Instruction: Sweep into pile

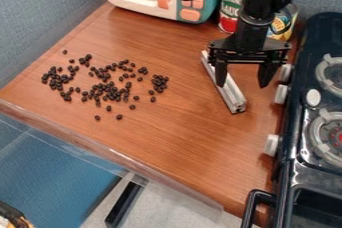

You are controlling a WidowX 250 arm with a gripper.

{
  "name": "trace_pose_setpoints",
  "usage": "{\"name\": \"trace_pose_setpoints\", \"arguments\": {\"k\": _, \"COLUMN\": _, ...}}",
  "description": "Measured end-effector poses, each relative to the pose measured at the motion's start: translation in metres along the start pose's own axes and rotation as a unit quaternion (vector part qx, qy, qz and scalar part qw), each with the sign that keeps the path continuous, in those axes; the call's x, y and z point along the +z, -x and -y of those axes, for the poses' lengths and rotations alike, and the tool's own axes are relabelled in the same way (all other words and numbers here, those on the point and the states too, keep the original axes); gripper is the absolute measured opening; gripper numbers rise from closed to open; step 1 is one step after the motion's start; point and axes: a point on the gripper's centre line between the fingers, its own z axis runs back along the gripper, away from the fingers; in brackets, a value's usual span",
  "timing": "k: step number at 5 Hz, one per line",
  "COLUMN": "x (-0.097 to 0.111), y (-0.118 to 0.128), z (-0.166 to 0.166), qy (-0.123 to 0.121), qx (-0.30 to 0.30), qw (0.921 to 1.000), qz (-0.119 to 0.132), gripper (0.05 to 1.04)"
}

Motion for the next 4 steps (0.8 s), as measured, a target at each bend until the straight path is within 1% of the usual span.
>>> {"name": "trace_pose_setpoints", "arguments": {"k": 1, "x": 0.000, "y": -0.004, "z": -0.004, "qy": -0.012, "qx": 0.032, "qw": 0.9994, "qz": 0.010, "gripper": 1.000}}
{"name": "trace_pose_setpoints", "arguments": {"k": 2, "x": 0.001, "y": -0.007, "z": -0.010, "qy": -0.029, "qx": 0.079, "qw": 0.9962, "qz": 0.021, "gripper": 1.000}}
{"name": "trace_pose_setpoints", "arguments": {"k": 3, "x": -0.007, "y": -0.006, "z": -0.014, "qy": -0.044, "qx": 0.112, "qw": 0.9925, "qz": 0.023, "gripper": 1.000}}
{"name": "trace_pose_setpoints", "arguments": {"k": 4, "x": -0.014, "y": -0.012, "z": -0.020, "qy": -0.044, "qx": 0.152, "qw": 0.9871, "qz": 0.025, "gripper": 1.000}}
